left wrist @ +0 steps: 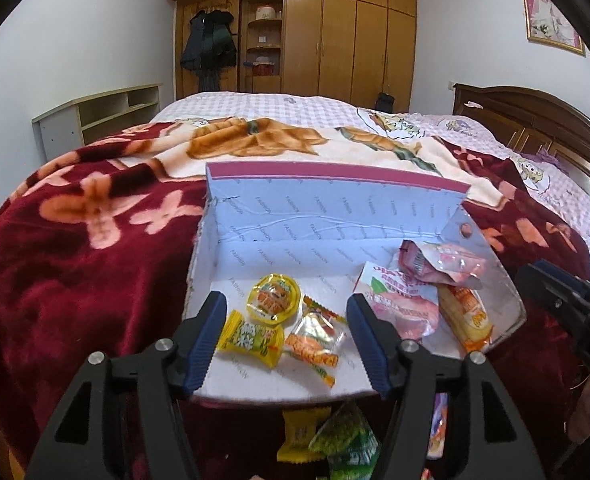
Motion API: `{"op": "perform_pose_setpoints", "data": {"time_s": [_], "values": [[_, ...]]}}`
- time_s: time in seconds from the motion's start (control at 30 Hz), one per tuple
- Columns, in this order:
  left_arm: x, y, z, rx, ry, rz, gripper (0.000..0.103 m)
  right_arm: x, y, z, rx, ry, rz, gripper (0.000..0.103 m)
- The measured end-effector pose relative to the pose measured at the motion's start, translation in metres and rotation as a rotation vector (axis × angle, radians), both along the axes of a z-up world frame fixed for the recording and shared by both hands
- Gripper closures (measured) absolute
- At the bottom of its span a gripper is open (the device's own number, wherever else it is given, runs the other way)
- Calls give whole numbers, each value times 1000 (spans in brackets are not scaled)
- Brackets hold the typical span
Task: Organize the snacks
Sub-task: 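Open both grippers to drop the yellow candy and pink pouch into the box, then move both tools back to the snack pile in front of the box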
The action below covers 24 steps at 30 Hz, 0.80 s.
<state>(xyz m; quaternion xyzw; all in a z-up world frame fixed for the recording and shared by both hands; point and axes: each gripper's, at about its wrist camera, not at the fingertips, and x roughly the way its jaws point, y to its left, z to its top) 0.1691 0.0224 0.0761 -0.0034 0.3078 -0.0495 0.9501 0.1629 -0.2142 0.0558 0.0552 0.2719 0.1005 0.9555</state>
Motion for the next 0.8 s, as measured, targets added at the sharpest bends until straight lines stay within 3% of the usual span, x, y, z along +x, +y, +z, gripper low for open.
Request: {"op": "perform_pose_setpoints", "data": {"time_s": [0.37,0.8], "values": [[-43,3,3,-5,6,-17,35,-36,3,-6,41,12,9,46],[-73,-2,-21,-87,112,-68,34,-69,6,-18,38,24,14,46]]}}
